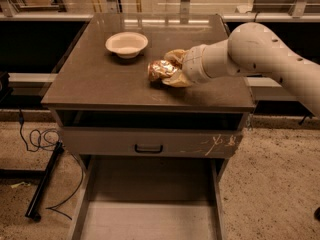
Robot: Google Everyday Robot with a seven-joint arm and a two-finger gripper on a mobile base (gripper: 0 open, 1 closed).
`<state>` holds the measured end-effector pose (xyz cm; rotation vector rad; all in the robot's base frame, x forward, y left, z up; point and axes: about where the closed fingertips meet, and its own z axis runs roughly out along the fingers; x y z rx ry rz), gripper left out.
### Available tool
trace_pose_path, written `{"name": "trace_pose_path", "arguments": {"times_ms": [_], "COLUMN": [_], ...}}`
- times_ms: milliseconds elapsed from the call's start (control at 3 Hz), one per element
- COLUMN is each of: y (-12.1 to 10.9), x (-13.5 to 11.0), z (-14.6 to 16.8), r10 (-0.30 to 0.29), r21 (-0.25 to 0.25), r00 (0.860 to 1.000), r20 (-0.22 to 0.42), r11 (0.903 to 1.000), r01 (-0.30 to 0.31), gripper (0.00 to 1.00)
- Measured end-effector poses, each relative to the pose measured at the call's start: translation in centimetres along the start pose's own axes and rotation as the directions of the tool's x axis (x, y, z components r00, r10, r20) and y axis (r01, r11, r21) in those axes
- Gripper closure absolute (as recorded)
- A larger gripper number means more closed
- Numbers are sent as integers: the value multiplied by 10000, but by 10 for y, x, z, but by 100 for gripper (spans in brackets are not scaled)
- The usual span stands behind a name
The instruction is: Pick orange can from middle drawer and place on counter
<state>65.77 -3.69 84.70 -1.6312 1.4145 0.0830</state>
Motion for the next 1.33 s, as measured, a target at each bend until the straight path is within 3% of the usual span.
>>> {"name": "trace_pose_path", "arguments": {"times_ms": [667,1333], "y": [0,0], "x": [0,0], "z": [0,0], "r10": [0,-1], "r21": [-1,-2], "r00": [10000,10000], "r20": [1,1], "r11": [10000,10000], "r01": [0,1], "gripper": [3,0]}}
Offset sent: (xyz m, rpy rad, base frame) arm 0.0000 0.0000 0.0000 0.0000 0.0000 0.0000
